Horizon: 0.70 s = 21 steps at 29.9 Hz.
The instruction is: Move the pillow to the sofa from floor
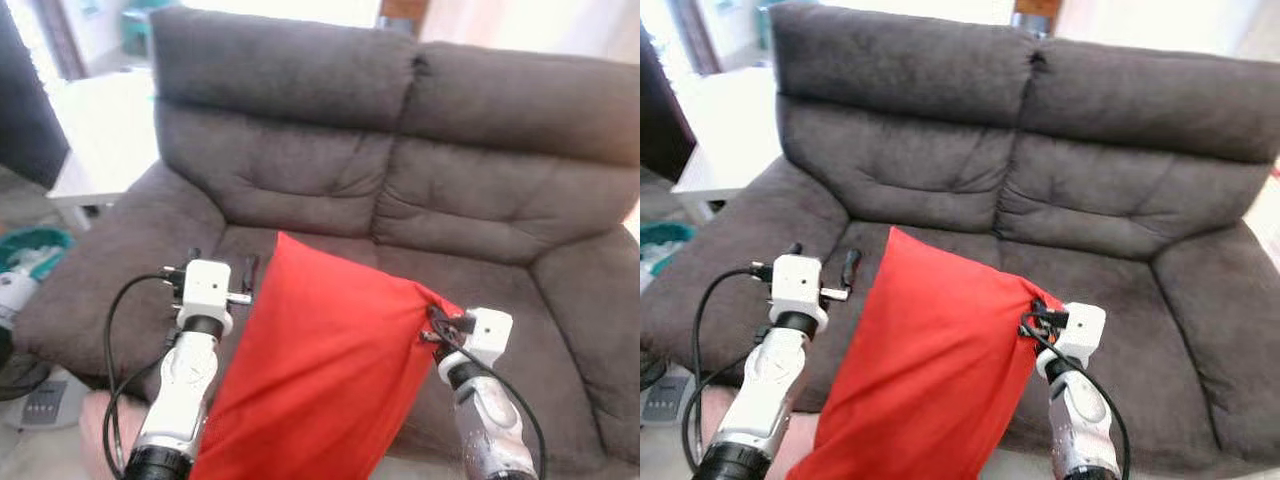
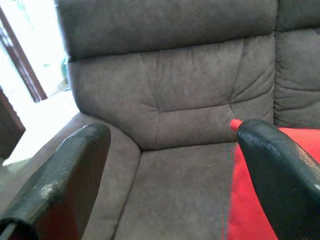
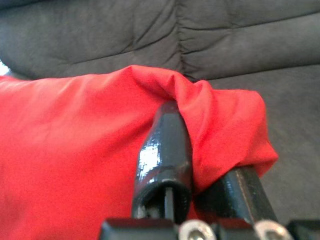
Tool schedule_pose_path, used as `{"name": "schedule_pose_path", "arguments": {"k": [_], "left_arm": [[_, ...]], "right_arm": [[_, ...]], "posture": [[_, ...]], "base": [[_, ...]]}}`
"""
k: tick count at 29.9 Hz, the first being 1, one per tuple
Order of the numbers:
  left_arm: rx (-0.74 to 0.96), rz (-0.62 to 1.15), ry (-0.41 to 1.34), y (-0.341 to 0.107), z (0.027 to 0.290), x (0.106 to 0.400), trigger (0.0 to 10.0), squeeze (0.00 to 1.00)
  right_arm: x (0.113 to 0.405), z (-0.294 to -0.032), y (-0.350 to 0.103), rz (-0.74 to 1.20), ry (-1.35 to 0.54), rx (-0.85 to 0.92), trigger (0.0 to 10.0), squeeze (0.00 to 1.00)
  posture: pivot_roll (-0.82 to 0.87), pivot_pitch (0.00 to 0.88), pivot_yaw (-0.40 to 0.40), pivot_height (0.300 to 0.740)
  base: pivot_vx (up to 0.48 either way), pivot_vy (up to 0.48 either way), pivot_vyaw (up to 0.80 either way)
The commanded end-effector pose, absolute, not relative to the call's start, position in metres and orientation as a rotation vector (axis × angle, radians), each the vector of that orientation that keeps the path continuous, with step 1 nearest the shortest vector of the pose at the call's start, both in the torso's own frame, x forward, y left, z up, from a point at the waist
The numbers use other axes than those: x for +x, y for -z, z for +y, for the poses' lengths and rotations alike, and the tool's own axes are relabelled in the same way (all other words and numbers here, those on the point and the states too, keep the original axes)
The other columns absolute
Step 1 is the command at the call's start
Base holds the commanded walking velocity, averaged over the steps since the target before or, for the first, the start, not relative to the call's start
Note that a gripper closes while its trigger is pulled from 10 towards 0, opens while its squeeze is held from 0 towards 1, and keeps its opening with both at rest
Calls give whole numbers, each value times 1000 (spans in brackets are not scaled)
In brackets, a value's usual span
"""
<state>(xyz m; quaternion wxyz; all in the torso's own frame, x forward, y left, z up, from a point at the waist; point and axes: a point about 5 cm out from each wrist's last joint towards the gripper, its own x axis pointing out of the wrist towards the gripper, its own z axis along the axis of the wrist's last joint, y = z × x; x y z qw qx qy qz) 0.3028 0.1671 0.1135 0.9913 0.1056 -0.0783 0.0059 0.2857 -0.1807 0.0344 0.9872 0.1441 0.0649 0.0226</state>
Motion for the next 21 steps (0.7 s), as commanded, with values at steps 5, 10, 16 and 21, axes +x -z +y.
{"name": "schedule_pose_path", "arguments": {"k": [5, 10, 16, 21], "left_arm": [[210, -170, 15, -114, 161, 303, 10000, 0], [212, -180, 11, -118, 165, 306, 10000, 0], [196, -173, 61, -117, 163, 305, 10000, 0], [155, -94, 210, -111, 163, 304, 10000, 0]], "right_arm": [[301, -198, -67, -39, 17, 269, 10000, 0], [300, -196, -65, -32, 16, 264, 10000, 0], [303, -194, -63, -4, -22, 242, 10000, 0], [307, -189, -61, 33, -80, 213, 10000, 0]], "posture": [[74, 14, -40, 740], [88, 11, -41, 740], [108, 1, -44, 740], [127, 0, -49, 740]], "base": [[0, 0, -800], [0, 0, 0], [0, 0, 0], [0, 0, 0]]}}
